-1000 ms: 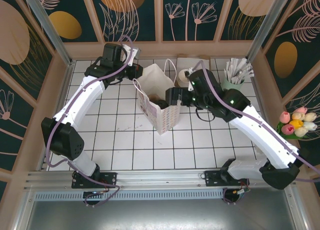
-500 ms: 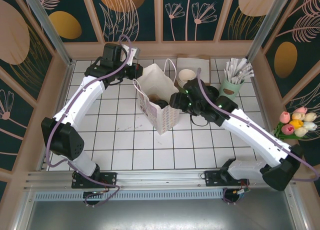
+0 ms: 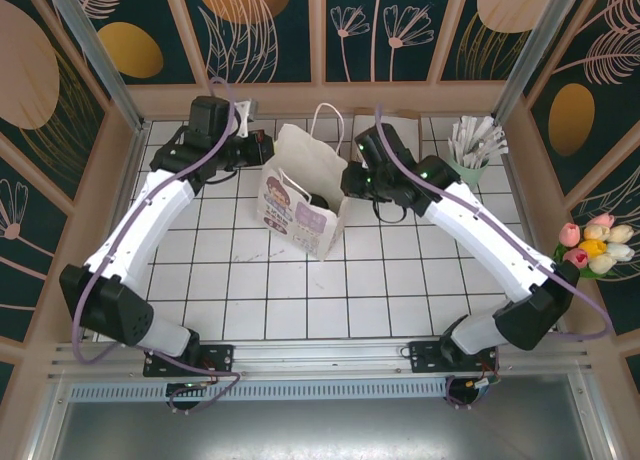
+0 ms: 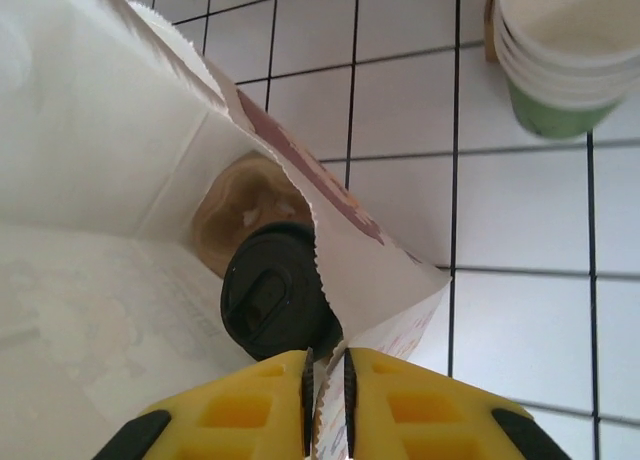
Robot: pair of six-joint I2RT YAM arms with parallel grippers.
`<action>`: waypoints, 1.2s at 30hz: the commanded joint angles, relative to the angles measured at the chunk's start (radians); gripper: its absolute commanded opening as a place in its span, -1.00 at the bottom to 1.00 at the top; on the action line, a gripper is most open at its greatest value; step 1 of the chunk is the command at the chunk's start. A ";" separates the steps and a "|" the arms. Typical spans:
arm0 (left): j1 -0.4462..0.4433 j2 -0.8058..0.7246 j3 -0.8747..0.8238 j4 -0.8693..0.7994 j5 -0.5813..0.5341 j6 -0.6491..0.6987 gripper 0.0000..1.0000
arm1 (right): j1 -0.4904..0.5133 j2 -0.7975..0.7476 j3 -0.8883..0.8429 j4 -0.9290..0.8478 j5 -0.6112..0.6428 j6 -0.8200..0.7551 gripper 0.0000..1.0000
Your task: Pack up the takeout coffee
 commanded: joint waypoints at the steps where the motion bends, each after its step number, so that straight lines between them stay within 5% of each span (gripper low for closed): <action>1: 0.000 -0.064 -0.079 0.057 -0.048 -0.162 -1.00 | -0.034 0.033 0.060 -0.010 -0.031 -0.116 -0.68; 11: -0.002 -0.172 -0.345 0.330 0.083 -0.434 -1.00 | -0.086 0.177 0.210 0.030 -0.018 -0.255 -0.81; 22: -0.003 -0.145 -0.275 0.301 -0.043 -0.373 -1.00 | -0.134 0.296 0.338 0.095 0.071 -0.300 -0.83; 36: -0.002 -0.011 -0.117 0.170 -0.074 -0.239 -0.88 | -0.160 0.378 0.407 0.047 0.076 -0.310 -0.82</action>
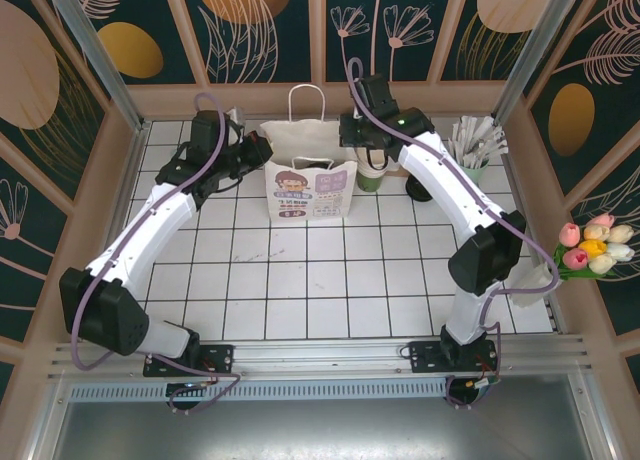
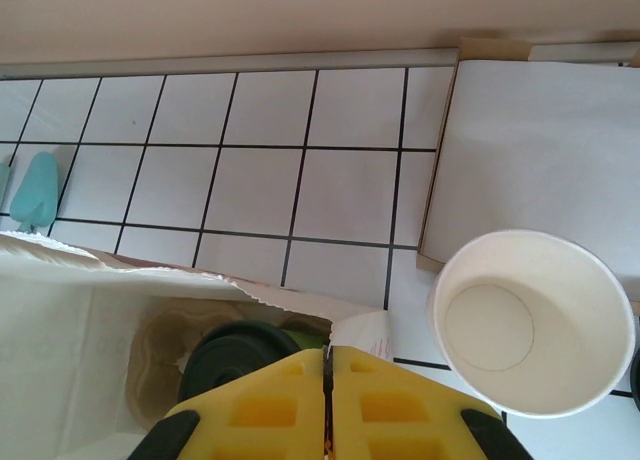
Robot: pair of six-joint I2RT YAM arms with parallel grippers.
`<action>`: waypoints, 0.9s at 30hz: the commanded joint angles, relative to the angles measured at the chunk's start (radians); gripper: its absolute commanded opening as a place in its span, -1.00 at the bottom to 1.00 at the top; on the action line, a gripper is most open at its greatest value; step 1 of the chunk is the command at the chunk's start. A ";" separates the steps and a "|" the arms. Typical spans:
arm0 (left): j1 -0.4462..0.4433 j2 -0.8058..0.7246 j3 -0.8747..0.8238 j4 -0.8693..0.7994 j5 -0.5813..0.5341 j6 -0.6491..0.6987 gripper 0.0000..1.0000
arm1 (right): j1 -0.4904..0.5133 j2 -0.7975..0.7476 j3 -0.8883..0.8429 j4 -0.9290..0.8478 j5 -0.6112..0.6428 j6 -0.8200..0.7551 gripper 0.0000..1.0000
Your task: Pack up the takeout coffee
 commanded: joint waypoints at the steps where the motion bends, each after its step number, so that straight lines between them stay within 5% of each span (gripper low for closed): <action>1: -0.003 0.021 0.046 -0.051 -0.004 0.051 -0.84 | -0.004 0.012 0.035 -0.011 0.004 -0.026 -0.82; 11: 0.001 0.071 0.132 -0.151 -0.061 0.158 -0.65 | -0.005 0.017 0.080 -0.057 0.024 -0.012 -0.56; 16: 0.014 0.091 0.157 -0.173 -0.083 0.178 -0.61 | -0.005 -0.047 0.052 -0.045 0.072 -0.004 -0.11; 21: 0.019 0.084 0.205 -0.208 -0.113 0.221 -0.32 | -0.004 -0.178 -0.046 0.019 0.126 -0.068 0.48; 24: 0.019 0.057 0.218 -0.212 -0.118 0.249 -0.11 | -0.064 -0.272 -0.136 0.057 0.120 -0.135 0.51; 27: 0.019 0.005 0.190 -0.175 -0.118 0.263 0.33 | -0.145 -0.344 -0.201 0.064 0.115 -0.149 0.56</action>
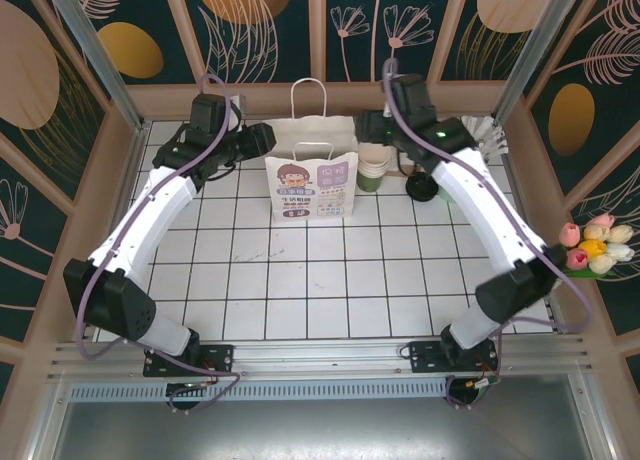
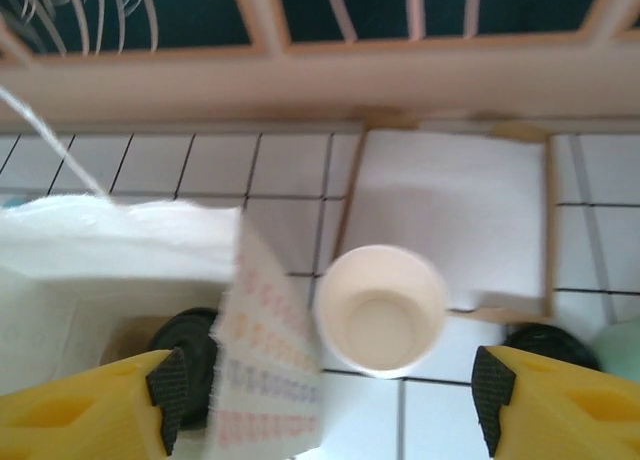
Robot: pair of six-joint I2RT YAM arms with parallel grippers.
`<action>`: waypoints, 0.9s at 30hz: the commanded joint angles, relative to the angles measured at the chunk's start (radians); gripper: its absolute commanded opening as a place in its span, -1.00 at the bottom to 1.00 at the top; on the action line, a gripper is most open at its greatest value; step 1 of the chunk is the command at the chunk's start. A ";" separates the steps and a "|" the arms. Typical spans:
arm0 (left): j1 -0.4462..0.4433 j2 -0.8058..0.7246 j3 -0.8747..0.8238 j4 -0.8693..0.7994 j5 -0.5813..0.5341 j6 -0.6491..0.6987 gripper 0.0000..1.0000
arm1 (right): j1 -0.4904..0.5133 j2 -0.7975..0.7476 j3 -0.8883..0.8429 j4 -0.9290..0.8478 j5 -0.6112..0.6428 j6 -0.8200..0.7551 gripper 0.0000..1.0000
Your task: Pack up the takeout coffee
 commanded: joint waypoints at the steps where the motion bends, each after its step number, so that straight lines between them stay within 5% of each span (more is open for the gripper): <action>1: 0.006 -0.089 -0.021 0.046 -0.007 0.038 0.47 | -0.104 -0.093 -0.063 0.038 0.010 -0.068 0.56; 7: 0.006 -0.234 -0.190 0.244 -0.111 0.017 0.96 | -0.290 -0.123 -0.112 -0.005 -0.072 -0.101 0.52; 13: 0.006 -0.282 -0.268 0.353 -0.273 -0.002 0.97 | -0.335 0.051 0.001 -0.150 -0.018 -0.102 0.35; 17: 0.006 -0.272 -0.294 0.400 -0.260 -0.040 0.97 | -0.335 0.214 0.133 -0.237 0.127 -0.074 0.23; 27: 0.005 -0.240 -0.299 0.388 -0.241 -0.045 0.97 | -0.329 0.315 0.160 -0.185 0.113 -0.084 0.03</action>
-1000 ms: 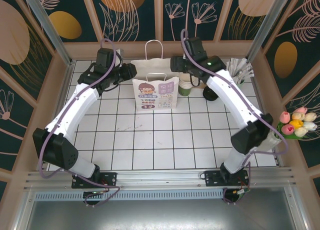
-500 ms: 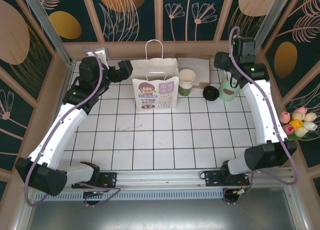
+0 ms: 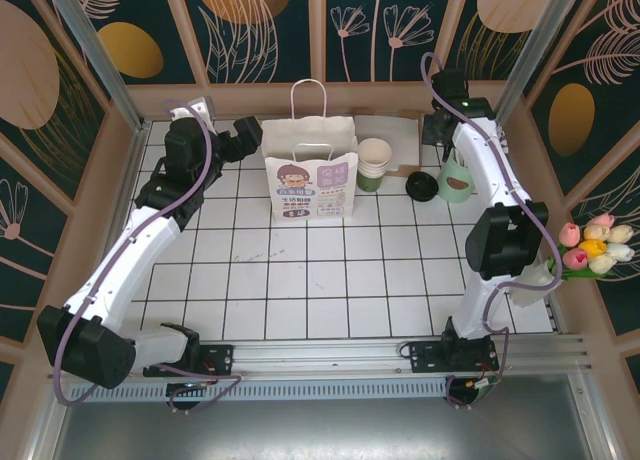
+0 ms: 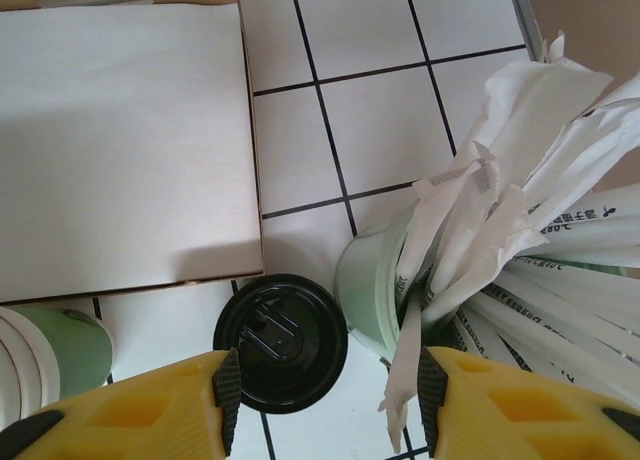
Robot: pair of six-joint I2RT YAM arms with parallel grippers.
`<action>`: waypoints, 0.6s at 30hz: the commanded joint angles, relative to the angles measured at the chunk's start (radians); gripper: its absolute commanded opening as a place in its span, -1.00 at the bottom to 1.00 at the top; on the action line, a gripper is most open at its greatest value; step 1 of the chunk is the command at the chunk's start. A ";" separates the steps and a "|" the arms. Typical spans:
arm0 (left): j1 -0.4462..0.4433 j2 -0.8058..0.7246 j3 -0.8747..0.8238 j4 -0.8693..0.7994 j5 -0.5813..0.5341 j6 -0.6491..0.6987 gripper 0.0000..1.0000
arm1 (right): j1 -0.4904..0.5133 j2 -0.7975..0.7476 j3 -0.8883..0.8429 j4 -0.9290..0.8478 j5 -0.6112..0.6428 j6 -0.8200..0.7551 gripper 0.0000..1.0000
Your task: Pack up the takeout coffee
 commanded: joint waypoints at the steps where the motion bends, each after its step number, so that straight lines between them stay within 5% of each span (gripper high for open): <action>1: 0.006 0.006 -0.008 0.033 -0.010 -0.012 0.97 | 0.006 0.004 0.039 -0.006 0.062 0.007 0.03; 18: 0.006 0.039 0.026 0.016 0.002 0.000 0.97 | 0.026 0.048 0.066 -0.021 0.104 -0.033 -0.48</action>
